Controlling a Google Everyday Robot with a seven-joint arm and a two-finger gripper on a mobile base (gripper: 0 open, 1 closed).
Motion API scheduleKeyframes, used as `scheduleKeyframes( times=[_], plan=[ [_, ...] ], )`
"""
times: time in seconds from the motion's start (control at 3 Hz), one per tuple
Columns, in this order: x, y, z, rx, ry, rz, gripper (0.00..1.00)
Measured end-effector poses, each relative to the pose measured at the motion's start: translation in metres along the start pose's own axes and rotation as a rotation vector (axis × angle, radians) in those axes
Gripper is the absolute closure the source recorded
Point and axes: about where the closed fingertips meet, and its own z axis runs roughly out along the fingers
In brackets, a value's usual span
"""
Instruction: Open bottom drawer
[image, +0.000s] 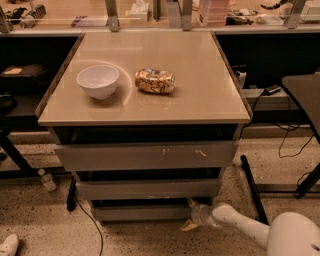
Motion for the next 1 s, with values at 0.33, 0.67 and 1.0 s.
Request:
scheduleKeyframes(
  times=[0.33,0.67,1.0],
  plan=[
    [-0.0008,0.0000,0.0004,-0.001,-0.002,0.000,0.41],
    [-0.0029,-0.0012,-0.0020,-0.001,-0.002,-0.001,0.64],
    [-0.0071,-0.0031,-0.0066,-0.002,-0.005,-0.005,0.87]
  ],
)
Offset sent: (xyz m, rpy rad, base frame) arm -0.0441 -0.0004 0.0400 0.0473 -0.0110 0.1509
